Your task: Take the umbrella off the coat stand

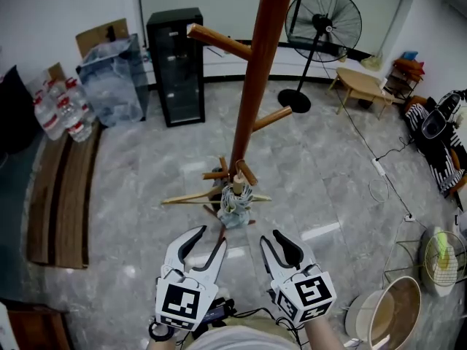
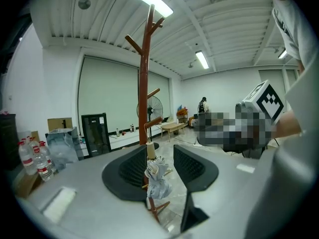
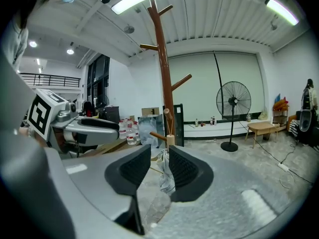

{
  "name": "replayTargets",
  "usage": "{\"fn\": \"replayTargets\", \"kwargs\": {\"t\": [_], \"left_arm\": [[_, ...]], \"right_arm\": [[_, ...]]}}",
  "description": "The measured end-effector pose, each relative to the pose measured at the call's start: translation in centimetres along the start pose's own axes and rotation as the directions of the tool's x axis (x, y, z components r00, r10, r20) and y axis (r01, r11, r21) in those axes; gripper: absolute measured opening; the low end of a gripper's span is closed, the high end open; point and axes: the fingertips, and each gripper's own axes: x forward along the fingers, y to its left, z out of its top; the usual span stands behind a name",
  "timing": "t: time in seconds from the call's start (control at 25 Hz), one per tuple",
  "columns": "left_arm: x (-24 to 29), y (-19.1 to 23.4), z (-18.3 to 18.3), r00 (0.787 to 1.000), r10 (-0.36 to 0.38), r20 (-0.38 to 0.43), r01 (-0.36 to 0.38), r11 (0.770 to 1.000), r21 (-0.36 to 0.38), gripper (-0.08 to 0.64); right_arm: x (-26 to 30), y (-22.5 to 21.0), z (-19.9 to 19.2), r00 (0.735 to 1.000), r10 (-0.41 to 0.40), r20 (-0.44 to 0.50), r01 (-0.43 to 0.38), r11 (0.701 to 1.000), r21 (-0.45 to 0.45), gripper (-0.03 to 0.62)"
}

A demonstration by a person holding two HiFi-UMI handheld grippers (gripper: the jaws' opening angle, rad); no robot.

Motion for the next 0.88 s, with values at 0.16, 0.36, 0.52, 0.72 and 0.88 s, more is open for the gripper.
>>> {"fn": "replayTargets", "kwargs": {"t": [0.16,0.36,0.52,0.72,0.88], "left_arm": [[0.8,1.1,-0.5,1.000,-0.023,-0.008,0.023,1.000,0.003,0.167],[1.5,1.7,-1.0,0.999,-0.034,-0.007,0.034,0.999,-0.006,0.167],[2.2,2.0,-1.4,0.999,-0.042,0.009,0.042,0.999,-0.012,0.172],[3.1,2.7,-2.0,1.000,-0.024,0.001,0.024,1.000,-0.020,0.173],[3.7,3.2,-2.0,1.000,-0.005,-0.004,0.005,1.000,-0.009,0.173]], "right_arm": [[1.8,-0.3,0.3,1.000,-0.016,-0.004,0.016,1.000,-0.007,0.121],[4.4,-0.5,0.1,1.000,-0.004,-0.017,0.004,1.000,-0.028,0.150],[7.3,-1.1,-0.5,0.999,0.004,-0.032,-0.005,0.999,-0.043,0.158],[11.0,-2.4,-0.8,0.999,0.011,-0.047,-0.011,1.000,-0.006,0.160],[13.5,-3.6,-1.4,0.998,0.002,-0.067,-0.001,1.000,0.014,0.160]]}}
